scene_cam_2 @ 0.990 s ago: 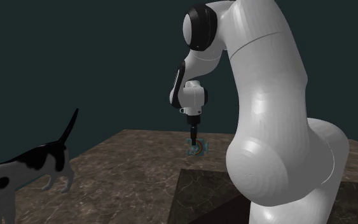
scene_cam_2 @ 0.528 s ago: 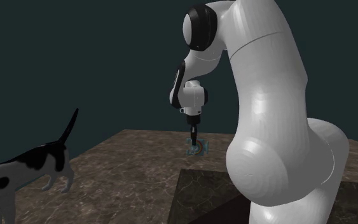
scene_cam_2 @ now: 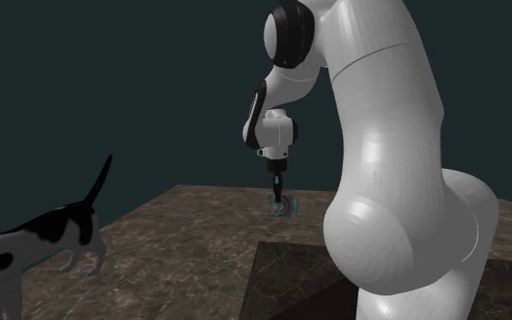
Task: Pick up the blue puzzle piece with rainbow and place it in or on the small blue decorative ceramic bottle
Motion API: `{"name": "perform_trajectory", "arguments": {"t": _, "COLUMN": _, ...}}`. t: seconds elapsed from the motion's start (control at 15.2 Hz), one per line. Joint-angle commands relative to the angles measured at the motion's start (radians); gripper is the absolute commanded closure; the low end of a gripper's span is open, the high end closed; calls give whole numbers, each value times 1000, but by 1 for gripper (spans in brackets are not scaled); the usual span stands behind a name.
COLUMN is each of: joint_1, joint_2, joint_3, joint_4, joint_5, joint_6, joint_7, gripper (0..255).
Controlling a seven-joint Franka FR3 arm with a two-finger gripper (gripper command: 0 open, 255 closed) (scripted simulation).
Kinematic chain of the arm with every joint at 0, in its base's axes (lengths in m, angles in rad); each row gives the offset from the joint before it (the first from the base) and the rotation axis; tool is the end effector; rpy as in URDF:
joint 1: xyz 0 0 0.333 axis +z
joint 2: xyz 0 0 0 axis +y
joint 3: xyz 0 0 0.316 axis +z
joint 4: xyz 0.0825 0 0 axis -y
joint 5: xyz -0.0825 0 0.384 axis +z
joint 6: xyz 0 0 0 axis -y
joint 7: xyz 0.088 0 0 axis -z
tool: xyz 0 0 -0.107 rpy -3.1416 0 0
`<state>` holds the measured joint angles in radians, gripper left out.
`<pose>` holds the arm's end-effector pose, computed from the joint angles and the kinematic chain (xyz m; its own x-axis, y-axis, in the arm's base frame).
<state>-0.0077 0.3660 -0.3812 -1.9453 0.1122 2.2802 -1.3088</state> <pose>0.5738 -0.2208 0.3056 0.6449 0.7628 -0.0470 0.7640 -0.6451 0.0124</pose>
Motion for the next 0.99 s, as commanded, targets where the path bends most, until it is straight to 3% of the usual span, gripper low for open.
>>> {"name": "perform_trajectory", "arguments": {"t": 0.0, "joint_1": 5, "joint_2": -19, "joint_3": -4, "joint_4": 1, "joint_5": -9, "joint_6": -19, "joint_7": 7, "gripper": 255}}
{"name": "perform_trajectory", "arguments": {"t": 0.92, "joint_1": 20, "joint_2": -114, "joint_3": -22, "joint_4": 74, "joint_5": -55, "joint_6": -180, "joint_7": 31, "gripper": 255}}
